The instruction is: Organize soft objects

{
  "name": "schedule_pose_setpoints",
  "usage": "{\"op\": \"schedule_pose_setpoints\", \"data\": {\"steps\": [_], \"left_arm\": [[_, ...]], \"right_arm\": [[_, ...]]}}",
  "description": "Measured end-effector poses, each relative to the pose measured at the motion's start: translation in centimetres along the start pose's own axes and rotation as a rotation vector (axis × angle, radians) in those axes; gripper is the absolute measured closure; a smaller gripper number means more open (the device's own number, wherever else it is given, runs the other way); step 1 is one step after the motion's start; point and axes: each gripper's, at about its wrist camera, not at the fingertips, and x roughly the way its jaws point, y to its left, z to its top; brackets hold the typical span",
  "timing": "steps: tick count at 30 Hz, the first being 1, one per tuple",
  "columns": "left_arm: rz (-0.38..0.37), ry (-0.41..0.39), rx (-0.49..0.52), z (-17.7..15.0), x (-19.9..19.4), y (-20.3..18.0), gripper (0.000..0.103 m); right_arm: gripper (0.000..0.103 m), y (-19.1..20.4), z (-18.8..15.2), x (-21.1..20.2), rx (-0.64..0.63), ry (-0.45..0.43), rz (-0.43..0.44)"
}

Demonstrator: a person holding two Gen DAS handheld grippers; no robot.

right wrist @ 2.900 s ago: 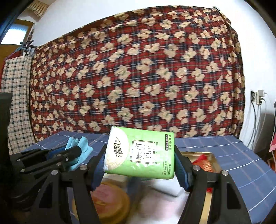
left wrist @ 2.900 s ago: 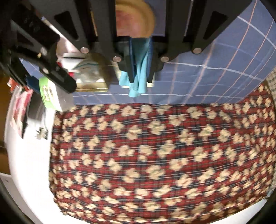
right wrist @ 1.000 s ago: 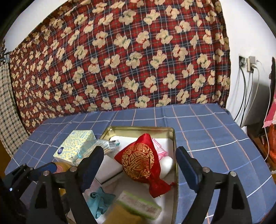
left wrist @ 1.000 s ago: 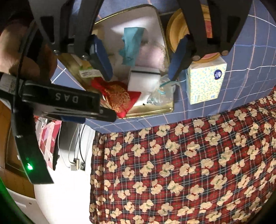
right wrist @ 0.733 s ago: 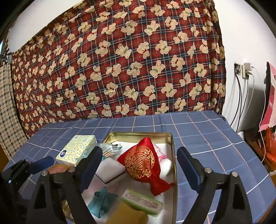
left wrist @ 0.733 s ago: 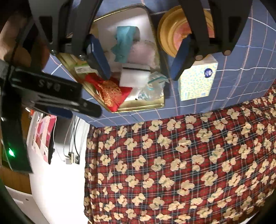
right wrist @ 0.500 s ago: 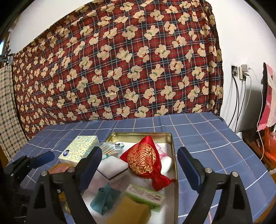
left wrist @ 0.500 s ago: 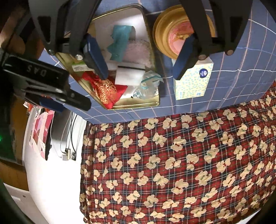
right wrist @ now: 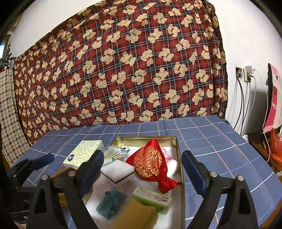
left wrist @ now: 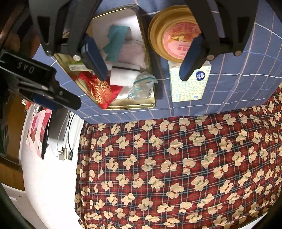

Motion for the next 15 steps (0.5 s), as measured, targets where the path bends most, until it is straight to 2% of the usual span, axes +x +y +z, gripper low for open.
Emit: {"op": "schedule_pose_setpoints", "data": {"steps": [15], "left_arm": [[0.003, -0.006, -0.015, 0.09, -0.22, 0.46, 0.015]], "right_arm": [[0.011, 0.22, -0.07, -0.15, 0.004, 0.001, 0.003]]}}
